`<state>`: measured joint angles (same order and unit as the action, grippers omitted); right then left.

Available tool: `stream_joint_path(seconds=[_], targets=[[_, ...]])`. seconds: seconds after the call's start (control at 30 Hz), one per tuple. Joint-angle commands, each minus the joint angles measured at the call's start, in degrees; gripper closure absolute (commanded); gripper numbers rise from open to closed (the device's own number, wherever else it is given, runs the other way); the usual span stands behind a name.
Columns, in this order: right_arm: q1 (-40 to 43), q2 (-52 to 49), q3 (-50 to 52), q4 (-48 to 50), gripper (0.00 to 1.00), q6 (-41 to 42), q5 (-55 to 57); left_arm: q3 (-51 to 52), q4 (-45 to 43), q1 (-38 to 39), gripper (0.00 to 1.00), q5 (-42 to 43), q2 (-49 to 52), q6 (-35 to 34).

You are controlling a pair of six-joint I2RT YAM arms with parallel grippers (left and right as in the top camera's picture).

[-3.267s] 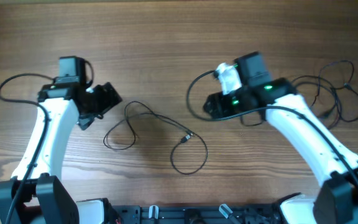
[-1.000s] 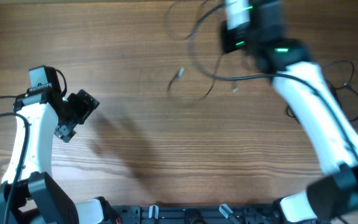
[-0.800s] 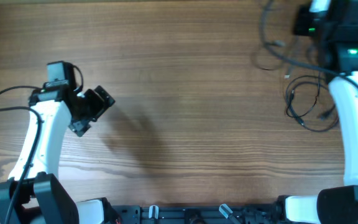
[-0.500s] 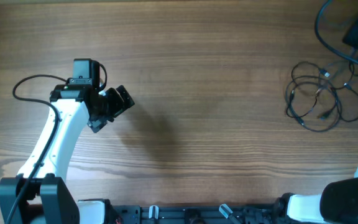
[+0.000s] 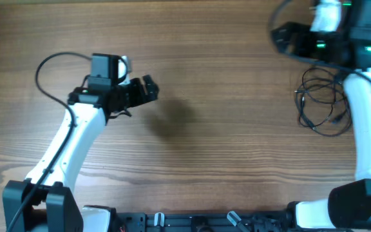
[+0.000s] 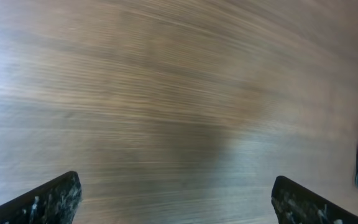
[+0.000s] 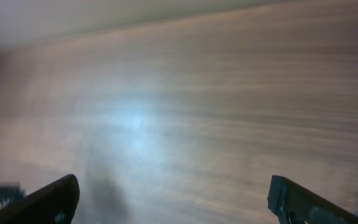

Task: Untangle cables

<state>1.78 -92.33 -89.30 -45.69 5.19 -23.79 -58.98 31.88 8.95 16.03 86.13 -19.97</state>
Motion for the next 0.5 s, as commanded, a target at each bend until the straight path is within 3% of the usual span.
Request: stream_joint_path(seconds=[0.0,0.07,0.27,0.37,0.47], targets=[[-7.9,-5.0,0.5,-3.4,0.00,-2.2,12.0,-0.1,1.7,3.0,0.00,-11.6,-0.9,4.7],[-10.5,-8.4,0.5,-8.8,0.00,-2.2,15.5,-0.1,8.2,2.6,0.00,-17.3,-0.9,2.4],[-10.8,-10.5,1.0,-19.6,0.00,0.8,14.8,0.0,27.8,-1.1,0.00,-15.2,-1.0,-3.2],[-10.8,-7.1,4.5,-20.4,0.00,0.8,14.8,0.2,30.0,-1.2,0.00,-15.2,-3.7,-2.1],[-10.8,3.8,16.4,-12.0,0.00,1.2,14.8,4.8,26.4,-1.2,0.00,-15.0,-13.5,-1.5]])
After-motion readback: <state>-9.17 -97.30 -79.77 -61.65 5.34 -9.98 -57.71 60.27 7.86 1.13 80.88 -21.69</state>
